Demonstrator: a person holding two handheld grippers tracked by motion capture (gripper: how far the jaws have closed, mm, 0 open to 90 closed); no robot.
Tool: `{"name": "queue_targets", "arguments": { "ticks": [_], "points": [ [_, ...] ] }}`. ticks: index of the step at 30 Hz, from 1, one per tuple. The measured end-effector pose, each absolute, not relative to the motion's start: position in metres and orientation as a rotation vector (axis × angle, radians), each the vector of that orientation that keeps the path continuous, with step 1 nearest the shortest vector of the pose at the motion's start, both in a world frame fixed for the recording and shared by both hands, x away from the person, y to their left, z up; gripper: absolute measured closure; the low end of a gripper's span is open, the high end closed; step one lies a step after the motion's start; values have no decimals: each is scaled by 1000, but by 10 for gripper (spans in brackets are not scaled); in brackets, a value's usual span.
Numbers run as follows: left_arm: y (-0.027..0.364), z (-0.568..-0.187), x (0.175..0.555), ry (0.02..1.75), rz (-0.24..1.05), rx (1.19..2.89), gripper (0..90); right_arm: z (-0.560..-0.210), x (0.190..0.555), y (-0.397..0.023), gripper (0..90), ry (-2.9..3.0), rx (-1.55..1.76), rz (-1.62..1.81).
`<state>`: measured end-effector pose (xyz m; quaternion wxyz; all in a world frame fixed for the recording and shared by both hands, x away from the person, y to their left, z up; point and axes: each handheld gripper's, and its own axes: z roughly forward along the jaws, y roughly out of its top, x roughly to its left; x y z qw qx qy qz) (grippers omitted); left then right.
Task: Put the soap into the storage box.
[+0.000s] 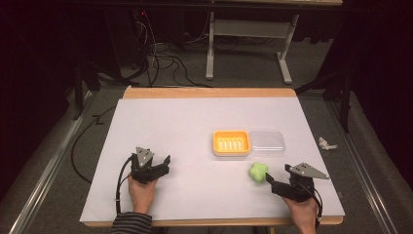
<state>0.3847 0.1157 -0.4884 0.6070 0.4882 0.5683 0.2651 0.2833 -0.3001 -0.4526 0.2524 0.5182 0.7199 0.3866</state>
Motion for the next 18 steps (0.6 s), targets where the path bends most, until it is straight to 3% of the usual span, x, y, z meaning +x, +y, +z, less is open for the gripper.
{"name": "queue_targets", "arguments": {
  "ticks": [18],
  "points": [
    [116, -488, 384, 1310, 612, 1130, 199, -460, 305, -265, 206, 2116, 1355, 969]
  ]
}}
